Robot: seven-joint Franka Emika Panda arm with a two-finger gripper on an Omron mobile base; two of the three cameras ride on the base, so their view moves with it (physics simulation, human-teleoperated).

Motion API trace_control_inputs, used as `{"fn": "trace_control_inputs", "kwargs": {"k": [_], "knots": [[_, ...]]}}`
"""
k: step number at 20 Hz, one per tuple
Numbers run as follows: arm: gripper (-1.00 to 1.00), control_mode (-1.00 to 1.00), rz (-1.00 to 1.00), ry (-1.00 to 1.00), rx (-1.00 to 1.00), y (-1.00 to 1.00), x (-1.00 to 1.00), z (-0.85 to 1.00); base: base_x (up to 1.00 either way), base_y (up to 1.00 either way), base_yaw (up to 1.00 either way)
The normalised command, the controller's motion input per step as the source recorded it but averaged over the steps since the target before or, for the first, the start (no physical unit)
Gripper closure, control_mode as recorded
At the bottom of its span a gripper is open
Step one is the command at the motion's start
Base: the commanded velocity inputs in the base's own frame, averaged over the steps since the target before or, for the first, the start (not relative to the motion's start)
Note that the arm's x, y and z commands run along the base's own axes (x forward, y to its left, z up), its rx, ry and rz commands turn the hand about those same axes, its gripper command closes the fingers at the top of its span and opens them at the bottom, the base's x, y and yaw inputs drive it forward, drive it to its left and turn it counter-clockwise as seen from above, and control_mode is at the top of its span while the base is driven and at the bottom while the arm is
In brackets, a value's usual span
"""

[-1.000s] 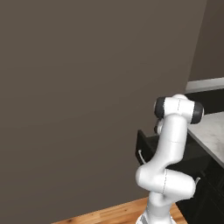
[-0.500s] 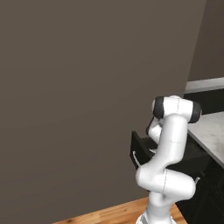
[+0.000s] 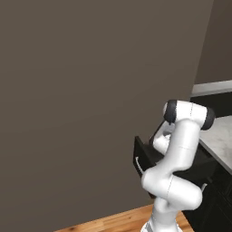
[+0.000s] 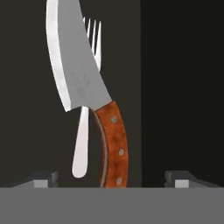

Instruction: Pick up the metallic utensils from the counter and place them in the open drawer. Make sure not to pick up any wooden utensils.

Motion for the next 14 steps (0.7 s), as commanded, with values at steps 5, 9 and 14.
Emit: {"fn": "trace_control_inputs", "kwargs": {"k": [5,9,14], "knots": [[-1.0,-1.0,-0.01,0.0,0.0,0.0,-0.43,0.85,0.0,0.0,0.0],[-1.0,-1.0,-0.06,0.01,0.01,0.0,-0.53,1.0,0.0,0.0,0.0],[-1.0,-1.0,-0.06,0.04,0.03,-0.03,-0.36,1.0,0.0,0.0,0.0]]}}
